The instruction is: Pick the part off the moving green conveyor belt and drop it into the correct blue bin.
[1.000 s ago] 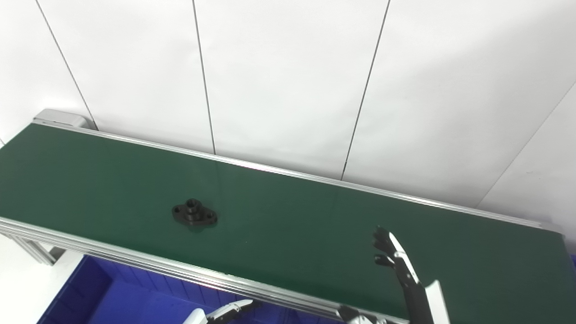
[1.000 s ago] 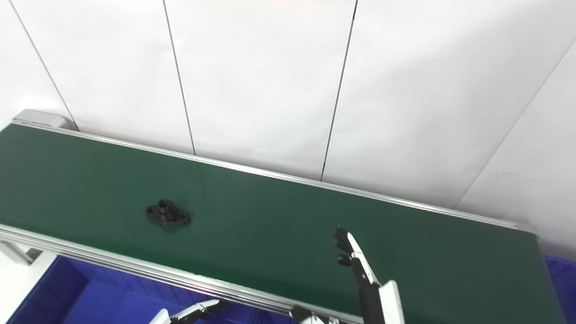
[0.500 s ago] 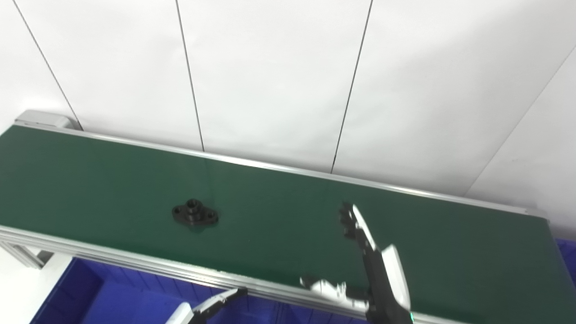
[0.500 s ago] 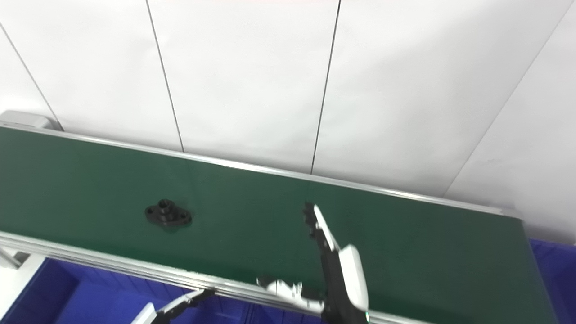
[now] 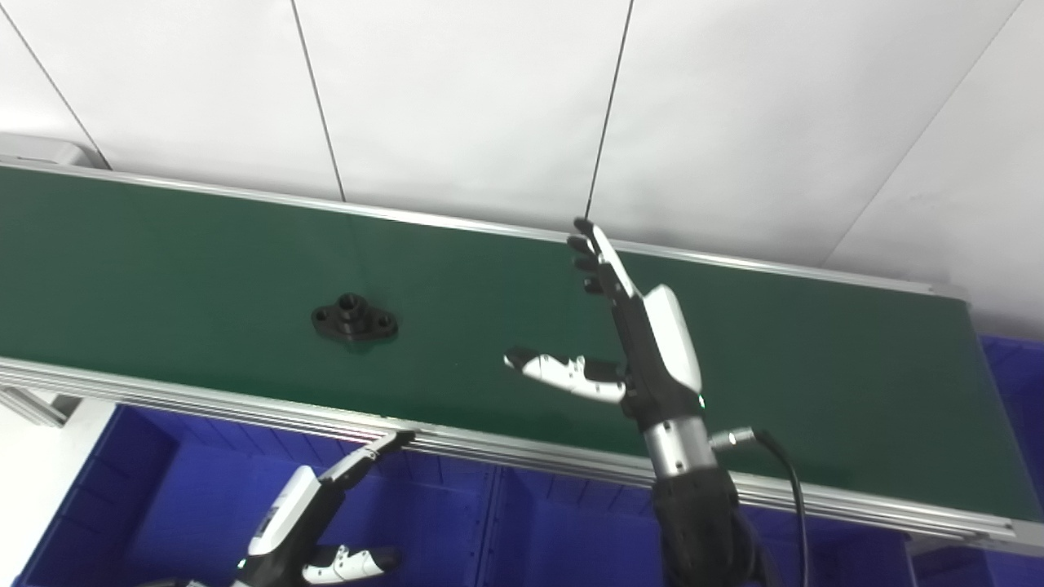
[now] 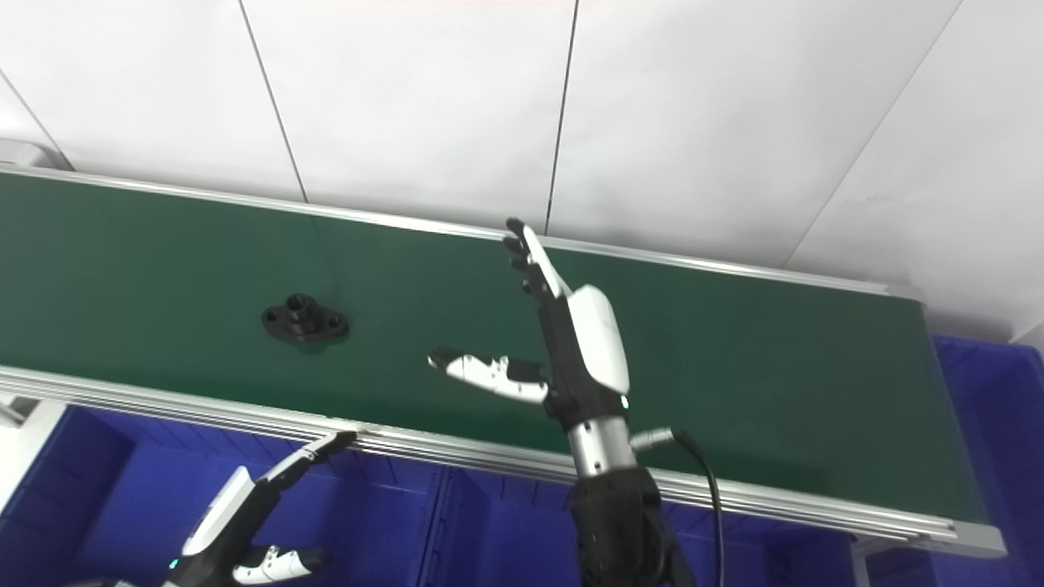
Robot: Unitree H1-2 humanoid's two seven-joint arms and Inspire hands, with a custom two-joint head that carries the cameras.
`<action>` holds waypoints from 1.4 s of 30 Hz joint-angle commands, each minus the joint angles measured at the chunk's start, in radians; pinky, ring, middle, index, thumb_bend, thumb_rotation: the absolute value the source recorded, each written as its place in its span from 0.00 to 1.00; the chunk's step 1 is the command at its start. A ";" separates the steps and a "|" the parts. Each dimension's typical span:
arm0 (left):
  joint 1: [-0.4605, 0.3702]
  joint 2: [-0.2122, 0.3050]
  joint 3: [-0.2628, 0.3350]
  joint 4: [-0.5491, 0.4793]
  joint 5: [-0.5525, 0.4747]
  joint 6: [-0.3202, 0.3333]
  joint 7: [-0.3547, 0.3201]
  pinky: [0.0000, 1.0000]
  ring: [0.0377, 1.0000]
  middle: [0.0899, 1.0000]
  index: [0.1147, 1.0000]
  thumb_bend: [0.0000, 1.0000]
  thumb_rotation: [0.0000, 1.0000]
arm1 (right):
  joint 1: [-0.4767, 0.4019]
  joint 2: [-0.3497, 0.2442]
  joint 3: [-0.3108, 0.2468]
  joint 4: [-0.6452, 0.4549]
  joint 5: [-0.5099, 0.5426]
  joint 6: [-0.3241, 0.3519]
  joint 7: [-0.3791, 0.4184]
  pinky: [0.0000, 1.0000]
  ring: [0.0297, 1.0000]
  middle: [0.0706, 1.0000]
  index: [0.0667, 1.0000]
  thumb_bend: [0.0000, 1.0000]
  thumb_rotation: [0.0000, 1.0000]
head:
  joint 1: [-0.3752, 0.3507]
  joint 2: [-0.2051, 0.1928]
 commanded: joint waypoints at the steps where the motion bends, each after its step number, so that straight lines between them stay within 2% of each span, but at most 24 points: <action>1: 0.011 0.024 0.013 -0.030 0.001 -0.029 0.005 0.83 0.86 0.87 0.86 0.74 0.90 | -0.035 0.015 0.008 0.000 -0.003 0.021 0.006 0.75 0.84 0.89 0.97 0.75 0.46 | 0.001 0.002; 9: 0.027 0.031 0.004 -0.036 0.012 -0.029 0.009 0.83 0.86 0.87 0.86 0.74 0.90 | -0.117 0.002 0.016 0.083 -0.007 0.018 0.009 0.73 0.82 0.87 0.96 0.76 0.46 | 0.011 -0.008; 12: 0.028 0.026 0.003 -0.031 0.007 -0.029 0.008 0.83 0.85 0.86 0.85 0.76 0.89 | -0.153 -0.005 0.021 0.116 -0.010 0.026 0.016 0.75 0.84 0.89 0.95 0.76 0.45 | 0.014 -0.014; 17: 0.029 0.019 -0.001 -0.021 0.008 -0.029 0.009 0.81 0.85 0.86 0.84 0.76 0.90 | -0.225 -0.010 0.032 0.167 -0.036 0.083 0.049 0.75 0.84 0.90 0.94 0.78 0.47 | 0.029 -0.039; 19: 0.031 0.016 -0.006 -0.010 0.019 -0.029 0.018 0.81 0.84 0.85 0.84 0.76 0.91 | -0.259 -0.017 0.037 0.198 -0.040 0.086 0.058 0.75 0.84 0.90 0.94 0.78 0.47 | 0.051 -0.055; 22: 0.034 0.009 -0.016 0.004 0.030 -0.029 0.022 0.81 0.85 0.86 0.84 0.77 0.92 | -0.296 -0.029 0.045 0.236 -0.038 0.073 0.066 0.78 0.85 0.89 0.93 0.79 0.47 | 0.121 -0.083; 28: 0.023 -0.016 -0.040 0.033 0.032 -0.029 0.027 0.78 0.83 0.85 0.83 0.81 0.90 | -0.334 -0.046 0.073 0.263 -0.040 0.088 0.103 0.79 0.86 0.89 0.92 0.79 0.46 | 0.227 -0.133; 42: 0.008 -0.052 -0.041 0.068 0.045 -0.029 0.019 0.77 0.83 0.85 0.84 0.83 0.88 | -0.427 -0.050 0.136 0.410 -0.083 0.091 0.114 0.82 0.86 0.88 0.92 0.78 0.46 | 0.210 -0.164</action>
